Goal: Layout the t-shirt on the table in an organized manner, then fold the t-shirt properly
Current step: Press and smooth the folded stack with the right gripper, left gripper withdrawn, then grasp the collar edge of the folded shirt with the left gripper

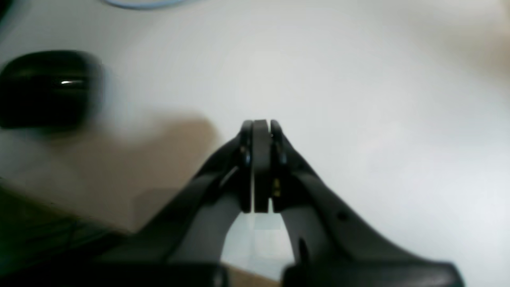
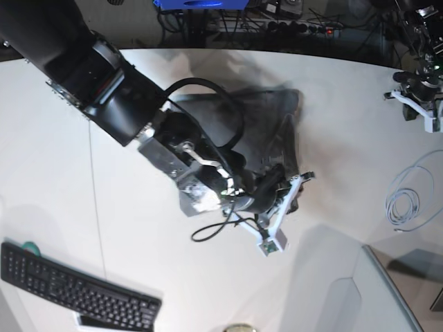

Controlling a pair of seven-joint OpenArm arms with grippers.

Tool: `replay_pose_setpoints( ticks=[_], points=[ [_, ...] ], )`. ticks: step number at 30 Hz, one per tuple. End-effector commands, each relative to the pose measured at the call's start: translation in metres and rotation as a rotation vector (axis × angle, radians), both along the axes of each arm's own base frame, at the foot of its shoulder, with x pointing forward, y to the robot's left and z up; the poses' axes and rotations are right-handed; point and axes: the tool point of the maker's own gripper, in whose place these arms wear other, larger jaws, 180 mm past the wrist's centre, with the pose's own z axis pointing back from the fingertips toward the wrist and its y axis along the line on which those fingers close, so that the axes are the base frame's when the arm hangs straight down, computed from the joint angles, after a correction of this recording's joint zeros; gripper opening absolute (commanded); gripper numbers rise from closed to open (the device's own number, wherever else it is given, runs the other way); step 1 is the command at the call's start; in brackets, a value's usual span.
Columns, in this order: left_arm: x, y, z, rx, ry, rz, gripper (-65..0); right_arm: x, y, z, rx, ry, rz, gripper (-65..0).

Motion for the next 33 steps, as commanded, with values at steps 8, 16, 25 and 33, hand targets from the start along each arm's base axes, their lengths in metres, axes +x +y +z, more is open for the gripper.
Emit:
replay_pose_setpoints(
  ticks=[8, 16, 25, 33],
  points=[
    [0.057, -0.09, 0.035, -0.096, -0.219, -0.115, -65.0, -0.025, -0.091, 0.007, 0.089, -0.019, -0.154, -65.0],
    [0.082, -0.141, 0.036, -0.326, -0.242, -0.146, -29.8, -0.052, -0.156, -0.027, -0.01, 0.033, -0.216, -65.0],
    [0.093, -0.216, 0.018, -0.664, -0.235, -0.286, -8.2, -0.064, -0.157, -0.037, -0.017, 0.061, -0.213, -65.0],
    [0.09, -0.252, -0.017, -0.744, -0.116, -0.312, -7.9, -0.065, -0.157, -0.037, -0.018, 0.063, -0.211, -65.0]
  ],
)
